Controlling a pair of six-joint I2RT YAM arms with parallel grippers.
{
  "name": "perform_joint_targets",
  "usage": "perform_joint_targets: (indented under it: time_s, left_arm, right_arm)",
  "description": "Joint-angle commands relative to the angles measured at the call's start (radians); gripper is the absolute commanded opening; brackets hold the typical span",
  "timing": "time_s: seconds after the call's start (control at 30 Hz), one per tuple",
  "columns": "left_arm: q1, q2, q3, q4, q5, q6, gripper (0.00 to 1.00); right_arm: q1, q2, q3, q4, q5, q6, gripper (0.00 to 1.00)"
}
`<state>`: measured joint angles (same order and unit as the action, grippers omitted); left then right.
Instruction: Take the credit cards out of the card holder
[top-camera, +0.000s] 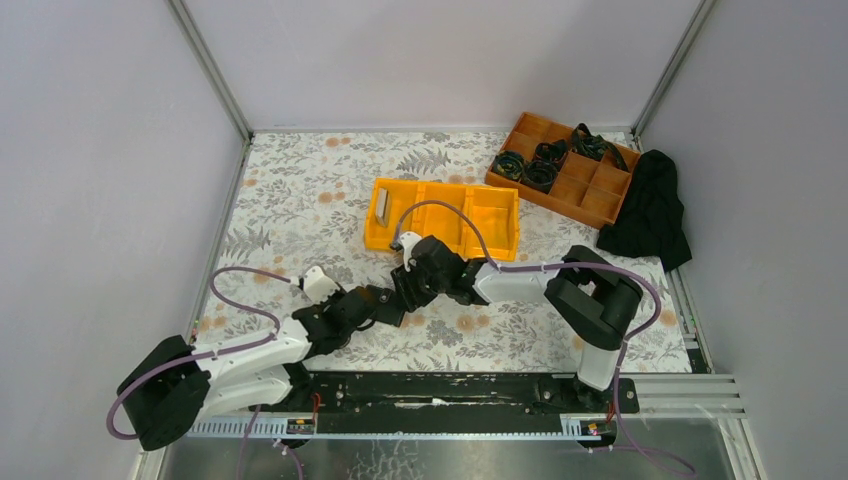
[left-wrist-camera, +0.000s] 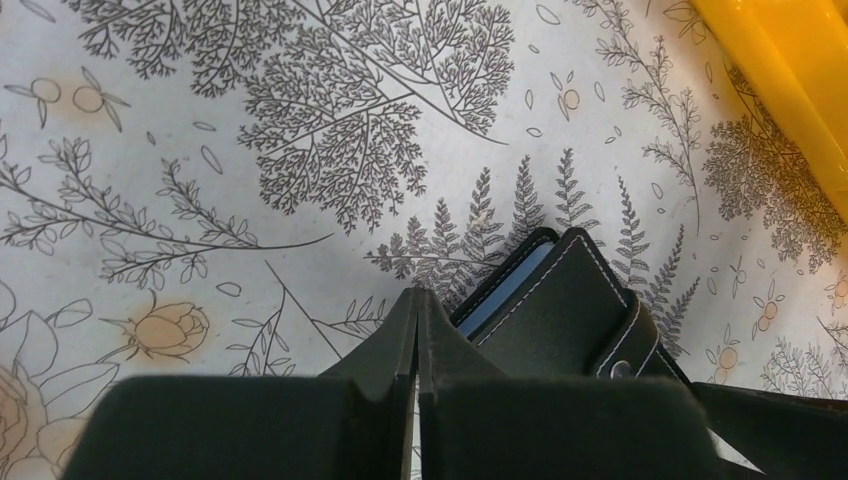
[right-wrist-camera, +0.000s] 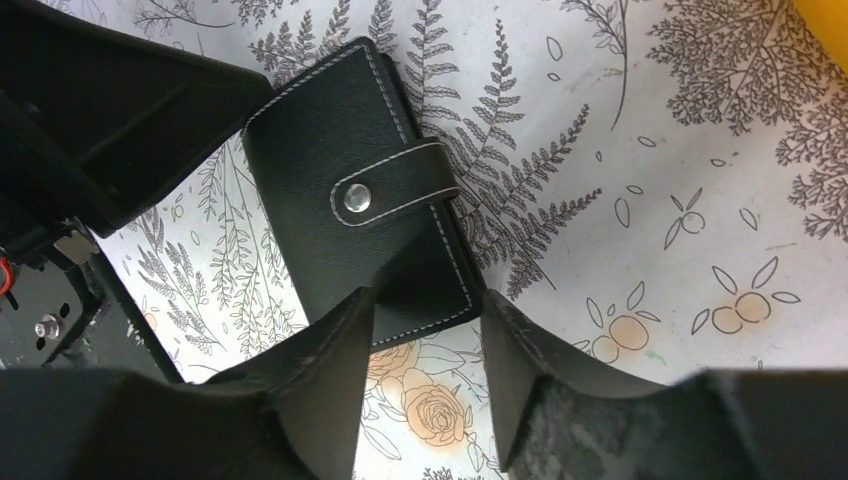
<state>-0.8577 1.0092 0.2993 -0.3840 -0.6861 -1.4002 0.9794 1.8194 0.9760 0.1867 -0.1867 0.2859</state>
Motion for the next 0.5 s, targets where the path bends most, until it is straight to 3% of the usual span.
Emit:
perform_joint_targets:
  time_s: [0.0,0.17,0.23,0.4,0.47]
  left_arm:
    - [-0.005,0.032,-0.007,0.110,0.022,0.047,0.00]
    - [-0.005,0.035,-0.033,0.165,0.030,0.050,0.00]
    - [-0.006,0.040,-0.035,0.177,0.031,0.050,0.00]
    - [-0.004,0.057,-0.023,0.181,0.016,0.069,0.01]
    - [-0.004,0.062,-0.009,0.175,0.000,0.084,0.09]
  right_arm:
    - [0.005,-0.019,-0.003,0.082,-0.013,0.019,0.44]
    - [0.007,-0.033,-0.020,0.080,-0.008,0.018,0.18]
    - [0.006,-0.035,-0.028,0.086,-0.012,0.025,0.03]
    - [0.006,-0.075,-0.067,0.100,0.001,0.048,0.00]
    - [0.005,-0.110,-0.089,0.099,0.030,0.054,0.00]
